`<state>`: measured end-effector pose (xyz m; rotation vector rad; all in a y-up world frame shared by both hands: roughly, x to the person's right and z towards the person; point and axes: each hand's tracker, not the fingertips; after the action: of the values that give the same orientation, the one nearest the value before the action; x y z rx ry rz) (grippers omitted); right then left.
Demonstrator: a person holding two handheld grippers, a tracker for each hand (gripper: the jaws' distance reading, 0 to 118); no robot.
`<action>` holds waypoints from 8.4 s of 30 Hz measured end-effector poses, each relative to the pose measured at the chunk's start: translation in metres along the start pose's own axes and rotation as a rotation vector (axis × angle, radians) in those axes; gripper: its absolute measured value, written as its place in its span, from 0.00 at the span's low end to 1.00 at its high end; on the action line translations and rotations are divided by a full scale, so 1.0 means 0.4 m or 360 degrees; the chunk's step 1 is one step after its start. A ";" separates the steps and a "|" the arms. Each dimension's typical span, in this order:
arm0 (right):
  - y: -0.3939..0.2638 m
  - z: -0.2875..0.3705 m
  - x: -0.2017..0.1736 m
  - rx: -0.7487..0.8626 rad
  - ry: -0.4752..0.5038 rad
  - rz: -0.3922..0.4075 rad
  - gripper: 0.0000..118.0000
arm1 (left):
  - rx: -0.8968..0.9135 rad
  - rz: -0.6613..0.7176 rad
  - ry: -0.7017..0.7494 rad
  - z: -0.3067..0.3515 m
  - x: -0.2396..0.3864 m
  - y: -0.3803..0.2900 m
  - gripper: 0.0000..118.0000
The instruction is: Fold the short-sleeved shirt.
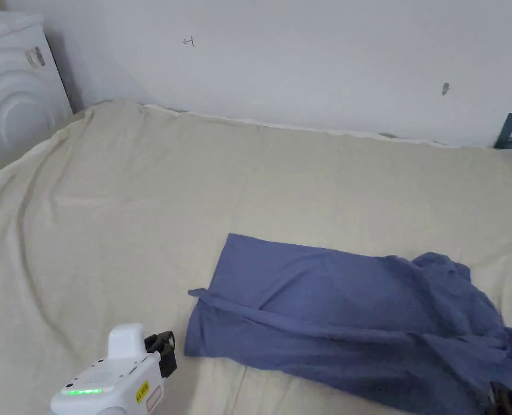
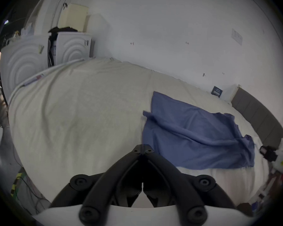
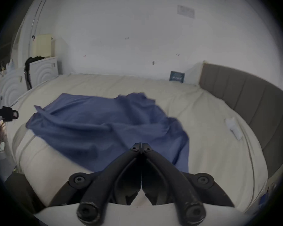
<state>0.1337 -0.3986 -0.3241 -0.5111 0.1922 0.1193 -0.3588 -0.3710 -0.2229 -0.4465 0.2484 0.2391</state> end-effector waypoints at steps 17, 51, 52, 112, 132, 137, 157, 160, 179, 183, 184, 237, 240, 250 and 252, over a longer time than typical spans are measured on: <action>0.003 0.048 0.075 -0.0022 0.0090 -0.0008 0.00 | -0.0516 -0.0235 0.0117 -0.202 0.102 -0.064 0.85; 0.033 0.048 0.165 -0.0212 -0.0019 -0.0102 0.07 | -0.0340 -0.0011 -0.0249 -0.034 0.000 0.051 0.07; 0.039 0.063 0.168 -0.0207 -0.0024 -0.0137 0.07 | -0.0333 0.0001 -0.0254 -0.021 -0.009 0.055 0.07; 0.097 0.002 -0.064 0.0014 0.0213 -0.0170 0.00 | -0.0775 -0.0226 -0.0043 -0.594 -0.009 0.229 0.16; 0.377 -0.714 0.189 -0.0694 -0.0030 0.0007 1.00 | -0.0299 -0.0184 -0.0243 -0.327 0.083 0.301 0.04; 0.333 -0.767 0.159 -0.0784 0.0038 0.0106 0.80 | -0.0358 -0.0307 -0.0267 -0.355 0.053 0.286 0.04; 0.401 -0.230 0.235 -0.0047 0.0050 -0.0004 0.00 | -0.0142 -0.0012 -0.0249 -0.160 0.001 0.317 0.04; 0.372 -0.082 0.236 0.0025 0.0137 -0.0201 0.00 | -0.0119 0.0014 -0.0250 -0.066 -0.007 0.296 0.04; -0.105 0.146 0.122 -0.0382 -0.0065 -0.0020 0.00 | -0.0419 -0.0066 -0.0109 0.117 -0.125 -0.080 0.04; -0.095 0.185 0.110 -0.0299 -0.0195 -0.0095 0.80 | -0.0403 -0.0059 -0.0093 0.129 -0.130 -0.083 0.65; -0.086 0.199 0.111 -0.0269 -0.0241 -0.0132 0.95 | -0.0387 -0.0049 -0.0068 0.139 -0.131 -0.080 0.95; 0.024 0.323 -0.020 0.0216 0.0047 -0.0286 0.00 | -0.0288 -0.0076 0.0239 0.053 -0.006 -0.043 0.07; 0.027 0.316 -0.021 0.0221 0.0051 -0.0297 0.00 | -0.0218 -0.0146 0.0319 0.072 -0.072 0.003 0.07; 0.041 0.308 -0.023 0.0254 0.0133 -0.0364 0.00 | 0.0007 -0.0166 0.0270 0.190 -0.066 0.092 0.07; 0.049 0.315 -0.024 0.0264 0.0138 -0.0354 0.00 | 0.0004 -0.0247 0.0133 0.202 0.023 0.076 0.07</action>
<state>0.1406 -0.3197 -0.2235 -0.3697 0.2266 -0.1352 -0.3438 -0.3063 -0.1670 -0.4713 0.2941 0.0686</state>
